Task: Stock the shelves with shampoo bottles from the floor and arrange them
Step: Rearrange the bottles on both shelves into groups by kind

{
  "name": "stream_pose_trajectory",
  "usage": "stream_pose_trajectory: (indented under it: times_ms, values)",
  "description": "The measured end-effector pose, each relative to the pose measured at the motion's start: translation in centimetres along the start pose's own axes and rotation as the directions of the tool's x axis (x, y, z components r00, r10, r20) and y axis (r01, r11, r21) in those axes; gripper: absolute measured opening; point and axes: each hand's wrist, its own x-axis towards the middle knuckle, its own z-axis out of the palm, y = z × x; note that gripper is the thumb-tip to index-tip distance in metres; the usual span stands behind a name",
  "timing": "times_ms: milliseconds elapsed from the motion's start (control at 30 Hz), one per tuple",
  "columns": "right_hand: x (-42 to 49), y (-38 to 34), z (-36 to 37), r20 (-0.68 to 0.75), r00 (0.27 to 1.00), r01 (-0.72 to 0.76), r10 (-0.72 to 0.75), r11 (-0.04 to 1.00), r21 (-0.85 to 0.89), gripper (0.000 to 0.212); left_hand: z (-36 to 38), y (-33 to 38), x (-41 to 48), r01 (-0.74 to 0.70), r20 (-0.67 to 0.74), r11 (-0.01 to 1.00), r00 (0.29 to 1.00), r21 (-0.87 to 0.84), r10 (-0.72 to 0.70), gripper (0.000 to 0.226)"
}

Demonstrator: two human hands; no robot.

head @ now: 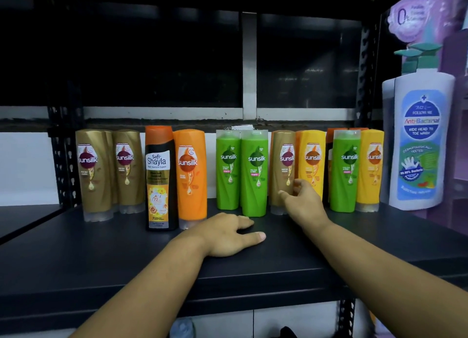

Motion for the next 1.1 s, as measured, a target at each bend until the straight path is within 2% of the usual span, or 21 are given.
stream_pose_trajectory:
  times_ms: [300, 567, 833, 1100]
  values:
    - [0.0, 0.1, -0.4, -0.033, 0.999, -0.030, 0.032, 0.999, 0.042, 0.054, 0.1, 0.0, 0.0, -0.003, -0.006, 1.000, 1.000, 0.006, 0.003, 0.077]
    - [-0.4, -0.2, -0.8, -0.067, 0.997, -0.048, 0.047, 0.999, -0.017, 0.051, 0.0, 0.1, -0.2, 0.000, -0.003, 1.000, 1.000, 0.011, 0.000, 0.076]
    - [-0.8, -0.6, -0.4, 0.042, 0.998, -0.049, 0.049, 0.999, -0.022, 0.056, -0.1, 0.3, -0.2, 0.001, -0.004, 1.000, 1.000, 0.004, -0.001, 0.076]
    - [-1.2, -0.9, -0.9, 0.010, 1.000, -0.013, 0.014, 0.995, -0.103, 0.060, -0.1, 0.3, -0.2, 0.003, -0.004, 1.000, 1.000, 0.006, -0.003, 0.075]
